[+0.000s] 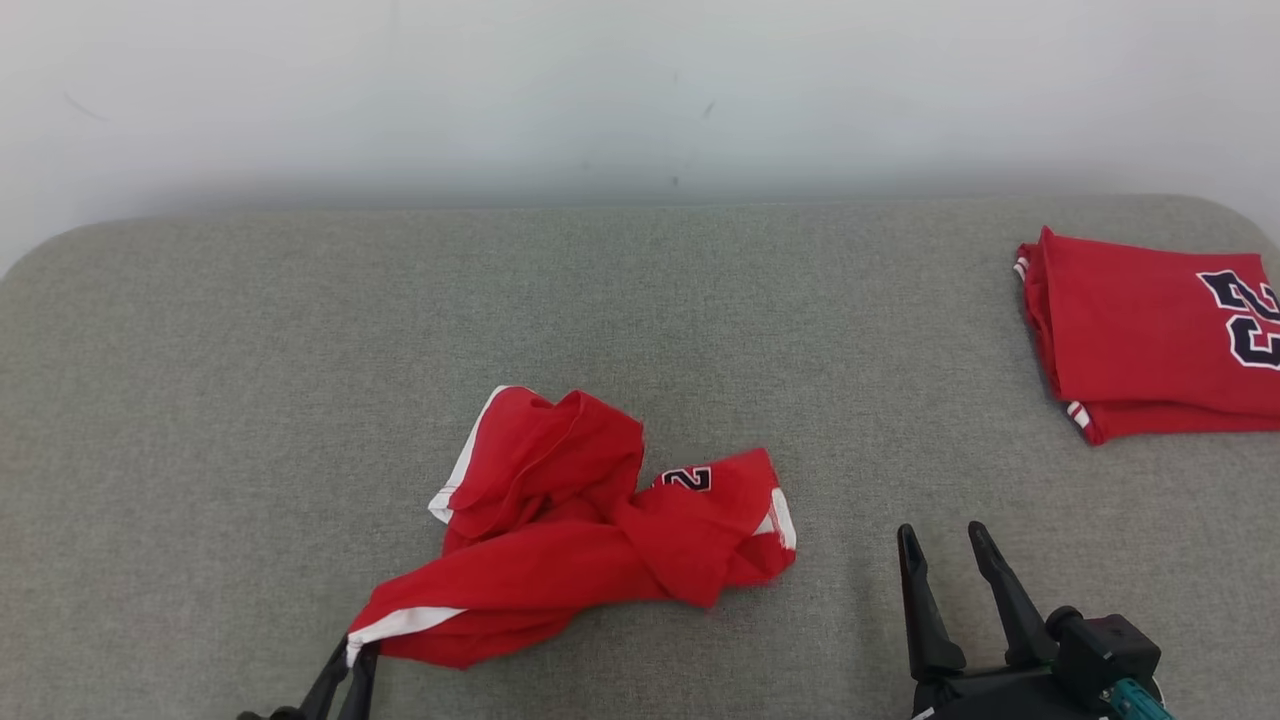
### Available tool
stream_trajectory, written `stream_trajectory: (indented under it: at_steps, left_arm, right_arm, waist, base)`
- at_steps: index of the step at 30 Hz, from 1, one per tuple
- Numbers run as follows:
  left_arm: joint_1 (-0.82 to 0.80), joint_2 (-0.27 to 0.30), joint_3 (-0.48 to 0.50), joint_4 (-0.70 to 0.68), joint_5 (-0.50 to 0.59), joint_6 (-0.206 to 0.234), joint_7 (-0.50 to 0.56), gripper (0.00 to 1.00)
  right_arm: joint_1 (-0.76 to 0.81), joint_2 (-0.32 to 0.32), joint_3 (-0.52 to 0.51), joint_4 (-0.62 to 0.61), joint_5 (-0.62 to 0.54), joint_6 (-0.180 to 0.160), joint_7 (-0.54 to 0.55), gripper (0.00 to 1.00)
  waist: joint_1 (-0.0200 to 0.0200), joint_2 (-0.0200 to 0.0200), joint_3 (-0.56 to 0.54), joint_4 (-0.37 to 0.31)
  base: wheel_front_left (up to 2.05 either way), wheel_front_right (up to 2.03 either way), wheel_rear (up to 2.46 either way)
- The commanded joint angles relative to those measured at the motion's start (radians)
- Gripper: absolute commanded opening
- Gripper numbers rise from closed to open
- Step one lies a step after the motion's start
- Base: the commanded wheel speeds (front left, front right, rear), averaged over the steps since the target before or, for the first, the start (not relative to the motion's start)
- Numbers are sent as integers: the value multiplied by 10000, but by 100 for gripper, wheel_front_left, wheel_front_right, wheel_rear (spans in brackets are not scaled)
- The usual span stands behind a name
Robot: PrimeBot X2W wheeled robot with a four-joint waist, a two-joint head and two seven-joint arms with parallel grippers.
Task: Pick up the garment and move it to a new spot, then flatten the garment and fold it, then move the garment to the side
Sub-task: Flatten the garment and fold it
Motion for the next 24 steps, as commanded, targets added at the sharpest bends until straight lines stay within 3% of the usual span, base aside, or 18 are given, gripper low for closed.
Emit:
stream_trajectory:
  at_steps: [1, 3, 4, 5, 6, 12, 18, 24]
  left_arm:
    - [-97, 17, 92, 96, 69, 20, -24, 0]
    - [-62, -69, 27, 251, 3, 19, -24, 0]
    - [-24, -92, -60, 325, -6, 18, -24, 16]
    - [6, -130, -138, 352, -37, 18, -24, 45]
    - [77, -156, -200, 389, -55, 18, -24, 100]
    - [836, -546, -134, 201, -238, 16, -24, 100]
    - [1702, -1166, 1070, -845, -235, 18, -23, 100]
    - [1409, -1501, 1802, -1729, -93, 17, -23, 100]
  right_arm:
    - [95, 5, 51, 11, 83, 6, -7, 100]
    - [86, 5, 69, 27, 101, 6, -7, 100]
    - [86, 5, 73, 36, 98, 6, -7, 100]
    - [91, 5, 71, 39, 94, 6, -7, 100]
    - [98, 5, 66, 40, 109, 6, -7, 100]
    - [148, 5, 57, 64, 212, 6, -7, 100]
    - [190, 7, 61, 42, 217, 6, -7, 100]
    - [202, 7, 231, 205, 145, 6, -5, 100]
  waist:
    - [1, 0, -16, -5]
    - [1, 0, -20, -21]
    - [1, 0, -21, -26]
    - [1, 0, -19, -25]
    - [1, 0, -20, -21]
    - [1, 0, -95, 130]
    - [1, 0, -137, 433]
    - [1, 0, -166, 722]
  base:
    - [0, 0, 0]
    - [0, 0, 0]
    - [0, 0, 0]
    - [0, 0, 0]
    - [0, 0, 0]
    - [0, 0, 0]
    - [0, 0, 0]
    - [0, 0, 0]
